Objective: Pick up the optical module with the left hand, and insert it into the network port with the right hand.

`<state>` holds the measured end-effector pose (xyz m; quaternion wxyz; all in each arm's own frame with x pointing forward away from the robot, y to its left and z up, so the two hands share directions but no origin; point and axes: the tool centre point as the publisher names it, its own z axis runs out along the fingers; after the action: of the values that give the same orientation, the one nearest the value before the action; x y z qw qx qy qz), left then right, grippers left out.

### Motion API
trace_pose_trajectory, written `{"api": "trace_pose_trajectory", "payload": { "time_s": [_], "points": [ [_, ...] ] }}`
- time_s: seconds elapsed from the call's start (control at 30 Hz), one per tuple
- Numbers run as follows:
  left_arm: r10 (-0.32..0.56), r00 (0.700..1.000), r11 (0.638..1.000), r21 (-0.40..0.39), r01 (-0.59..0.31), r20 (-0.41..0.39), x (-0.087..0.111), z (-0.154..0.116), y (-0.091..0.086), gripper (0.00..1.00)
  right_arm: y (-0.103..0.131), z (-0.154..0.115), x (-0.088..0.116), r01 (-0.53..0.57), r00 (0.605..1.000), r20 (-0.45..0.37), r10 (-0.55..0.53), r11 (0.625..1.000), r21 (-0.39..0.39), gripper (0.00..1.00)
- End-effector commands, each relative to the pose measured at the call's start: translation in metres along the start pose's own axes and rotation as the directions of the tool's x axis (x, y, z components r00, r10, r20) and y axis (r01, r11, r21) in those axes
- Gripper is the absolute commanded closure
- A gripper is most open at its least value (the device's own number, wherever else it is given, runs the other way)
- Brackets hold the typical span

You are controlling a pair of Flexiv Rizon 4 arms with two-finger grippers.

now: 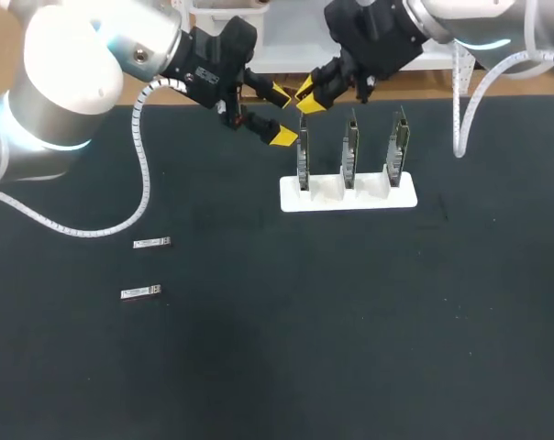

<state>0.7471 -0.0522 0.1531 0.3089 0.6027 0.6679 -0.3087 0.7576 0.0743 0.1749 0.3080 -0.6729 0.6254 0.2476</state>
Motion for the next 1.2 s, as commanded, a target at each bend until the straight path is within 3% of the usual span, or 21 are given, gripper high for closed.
{"api": "trace_pose_trajectory", "payload": {
  "time_s": [0.03,1.2],
  "points": [
    [-0.004,1.000,1.000,-0.003,0.004,-0.006,-0.0013,0.0001,-0.0006,0.00,-0.0029,0.0021,-0.0018,0.001,1.000,-0.001,-0.001,1.000,0.002,1.00],
    [-0.004,1.000,1.000,-0.003,0.004,-0.006,-0.0013,0.0001,-0.0006,0.00,-0.0074,0.0076,0.0043,-0.003,1.000,-0.029,0.003,1.000,0.000,1.00]
  ]
}}
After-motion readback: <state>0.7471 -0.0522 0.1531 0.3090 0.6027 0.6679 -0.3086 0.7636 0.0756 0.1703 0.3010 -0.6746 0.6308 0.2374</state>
